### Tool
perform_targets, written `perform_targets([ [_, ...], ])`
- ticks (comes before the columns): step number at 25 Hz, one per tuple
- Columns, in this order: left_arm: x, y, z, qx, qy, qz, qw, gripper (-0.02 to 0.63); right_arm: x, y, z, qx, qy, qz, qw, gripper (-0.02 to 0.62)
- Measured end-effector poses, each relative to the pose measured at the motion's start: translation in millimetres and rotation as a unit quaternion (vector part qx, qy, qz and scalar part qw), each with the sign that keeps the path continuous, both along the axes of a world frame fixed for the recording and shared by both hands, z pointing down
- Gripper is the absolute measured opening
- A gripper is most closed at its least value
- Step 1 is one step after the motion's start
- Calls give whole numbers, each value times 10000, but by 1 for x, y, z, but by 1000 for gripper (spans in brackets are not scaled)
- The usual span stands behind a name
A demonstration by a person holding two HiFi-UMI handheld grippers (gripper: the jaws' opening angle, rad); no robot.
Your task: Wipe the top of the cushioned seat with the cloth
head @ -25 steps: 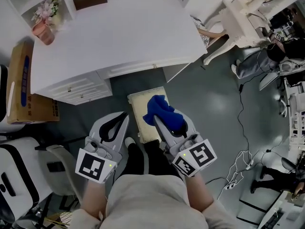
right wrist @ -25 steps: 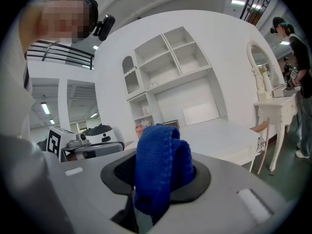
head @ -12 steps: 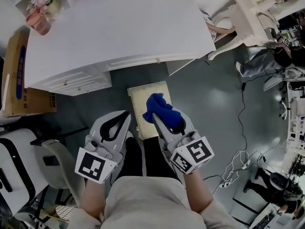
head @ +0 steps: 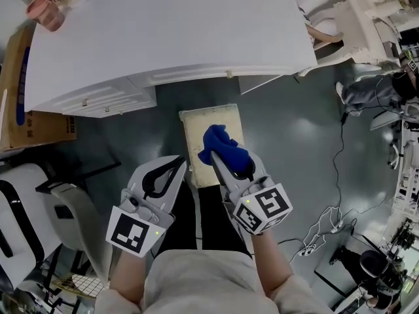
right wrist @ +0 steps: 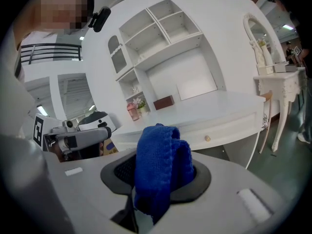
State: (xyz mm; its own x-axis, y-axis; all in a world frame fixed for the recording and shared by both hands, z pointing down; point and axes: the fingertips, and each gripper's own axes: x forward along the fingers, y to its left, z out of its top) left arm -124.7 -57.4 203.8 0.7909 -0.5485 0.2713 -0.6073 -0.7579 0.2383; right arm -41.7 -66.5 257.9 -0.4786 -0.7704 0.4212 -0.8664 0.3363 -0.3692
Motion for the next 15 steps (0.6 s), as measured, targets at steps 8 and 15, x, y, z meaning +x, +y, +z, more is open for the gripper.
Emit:
perform_targets([
  [8, -4, -18, 45, -16, -104, -182, 9998, 0, -5, -13, 69, -326, -39, -118, 9994, 150],
  [15, -9, -29, 85, -94, -156, -373, 9991, 0, -11, -25, 123, -579, -102, -285, 9979, 150],
])
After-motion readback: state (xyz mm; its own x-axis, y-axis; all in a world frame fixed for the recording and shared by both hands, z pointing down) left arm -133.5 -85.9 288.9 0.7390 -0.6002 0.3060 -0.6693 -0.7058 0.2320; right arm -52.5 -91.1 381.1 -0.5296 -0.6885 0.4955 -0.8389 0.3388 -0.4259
